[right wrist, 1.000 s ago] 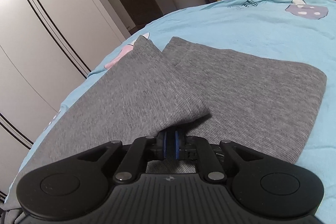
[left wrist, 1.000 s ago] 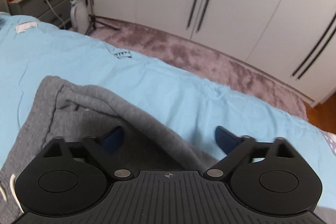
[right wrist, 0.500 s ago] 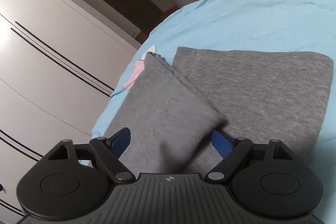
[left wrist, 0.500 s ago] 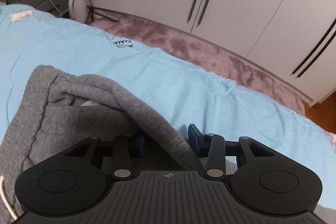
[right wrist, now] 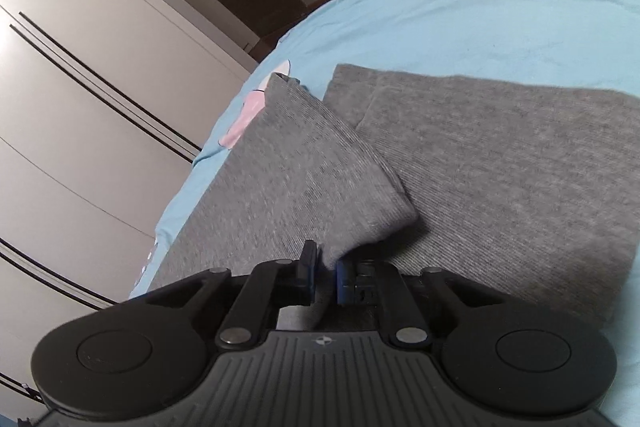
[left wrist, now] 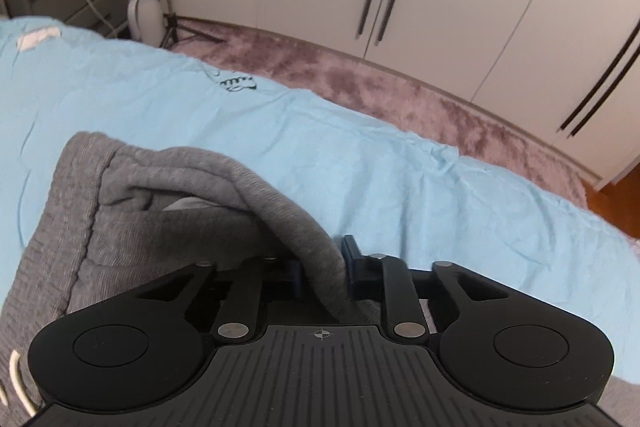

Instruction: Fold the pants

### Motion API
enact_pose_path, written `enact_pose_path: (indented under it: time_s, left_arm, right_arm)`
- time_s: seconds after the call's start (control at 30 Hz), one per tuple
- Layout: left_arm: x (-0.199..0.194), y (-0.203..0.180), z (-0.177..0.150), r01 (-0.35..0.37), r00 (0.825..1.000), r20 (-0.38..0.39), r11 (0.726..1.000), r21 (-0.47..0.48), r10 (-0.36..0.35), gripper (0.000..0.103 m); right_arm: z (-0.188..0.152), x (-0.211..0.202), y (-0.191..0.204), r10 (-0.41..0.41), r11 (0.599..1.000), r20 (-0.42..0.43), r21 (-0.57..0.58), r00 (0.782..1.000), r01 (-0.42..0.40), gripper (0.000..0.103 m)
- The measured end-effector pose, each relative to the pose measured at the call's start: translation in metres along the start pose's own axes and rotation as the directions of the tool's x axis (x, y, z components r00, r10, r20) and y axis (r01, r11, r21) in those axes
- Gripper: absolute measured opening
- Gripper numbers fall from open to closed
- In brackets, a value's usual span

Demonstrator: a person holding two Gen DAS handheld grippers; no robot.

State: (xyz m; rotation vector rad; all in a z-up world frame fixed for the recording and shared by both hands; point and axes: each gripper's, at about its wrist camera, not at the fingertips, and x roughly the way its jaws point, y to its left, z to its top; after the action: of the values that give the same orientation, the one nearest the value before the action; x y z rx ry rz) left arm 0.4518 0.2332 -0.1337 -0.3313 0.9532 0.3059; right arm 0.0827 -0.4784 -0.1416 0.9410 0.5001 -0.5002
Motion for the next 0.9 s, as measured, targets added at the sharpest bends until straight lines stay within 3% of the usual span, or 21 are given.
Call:
enact_pose_path:
  time_s: [0.07, 0.13, 0.2, 0.23, 0.27, 0.3, 0.4, 0.53, 0.63, 0.73, 0.8, 0.87, 0.9]
  left_arm:
    - [-0.001, 0.004, 0.001, 0.009, 1.000, -0.011, 1.000, -0.014, -0.009, 0.015]
    - [-0.004, 0.005, 0.001, 0.008, 1.000, -0.015, 1.000, -0.023, -0.008, 0.013]
    - [-0.009, 0.005, 0.000, 0.003, 1.000, -0.006, 0.999, -0.034, -0.003, 0.012]
    - [-0.013, 0.005, 0.000, -0.001, 1.000, -0.005, 0.999, -0.039, 0.001, 0.012]
    - [-0.019, 0.006, 0.000, 0.001, 1.000, 0.003, 0.999, -0.042, 0.000, 0.011]
    - [-0.025, 0.006, 0.002, 0.001, 1.000, 0.010, 0.999, -0.042, -0.001, 0.011]
    - [-0.058, 0.011, 0.012, 0.039, 0.998, 0.051, 0.998, -0.056, -0.037, 0.011]
    - [-0.126, 0.024, 0.019, 0.132, 0.982, 0.147, 0.987, -0.092, -0.118, 0.011]
    - [-0.195, 0.041, 0.000, 0.183, 0.953, 0.258, 0.981, -0.066, -0.161, 0.011]
    - [-0.238, 0.070, -0.049, 0.226, 0.927, 0.306, 0.974, 0.003, -0.216, 0.013]
    - [-0.243, 0.081, -0.094, 0.195, 0.945, 0.253, 0.978, 0.072, -0.207, 0.014]
    - [-0.231, 0.087, -0.142, 0.145, 0.972, 0.164, 0.978, 0.151, -0.169, 0.014]
    - [-0.219, 0.089, -0.165, 0.119, 0.985, 0.101, 0.977, 0.180, -0.139, 0.014]
  right_arm:
    - [0.000, 0.002, -0.002, 0.006, 1.000, -0.007, 0.017, 1.000, -0.006, 0.016]
    - [0.001, 0.004, -0.001, 0.044, 0.999, -0.005, 0.031, 0.999, -0.044, 0.043]
    - [0.003, 0.005, 0.006, 0.054, 0.998, -0.001, 0.016, 0.999, -0.054, 0.048]
    - [0.004, 0.006, 0.012, 0.044, 0.999, 0.006, -0.007, 0.999, -0.044, 0.042]
    - [0.004, 0.010, 0.017, 0.032, 0.999, 0.005, -0.036, 0.999, -0.032, 0.029]
    - [0.004, 0.014, 0.022, 0.018, 0.998, -0.010, -0.060, 1.000, -0.018, 0.006]
    - [0.016, 0.024, 0.043, -0.021, 0.993, -0.045, -0.119, 0.999, 0.015, 0.004]
    - [0.060, -0.008, 0.101, 0.124, 0.976, 0.021, -0.182, 0.992, -0.118, 0.004]
    - [0.098, -0.056, 0.129, 0.292, 0.945, 0.099, -0.182, 0.951, -0.271, 0.004]
    - [0.119, -0.107, 0.115, 0.383, 0.915, 0.175, -0.208, 0.907, -0.346, 0.004]
    - [0.115, -0.126, 0.090, 0.381, 0.906, 0.175, -0.265, 0.908, -0.329, 0.004]
    - [0.101, -0.125, 0.055, 0.313, 0.916, 0.130, -0.303, 0.941, -0.263, 0.005]
    - [0.091, -0.117, 0.033, 0.236, 0.929, 0.104, -0.315, 0.966, -0.193, 0.005]
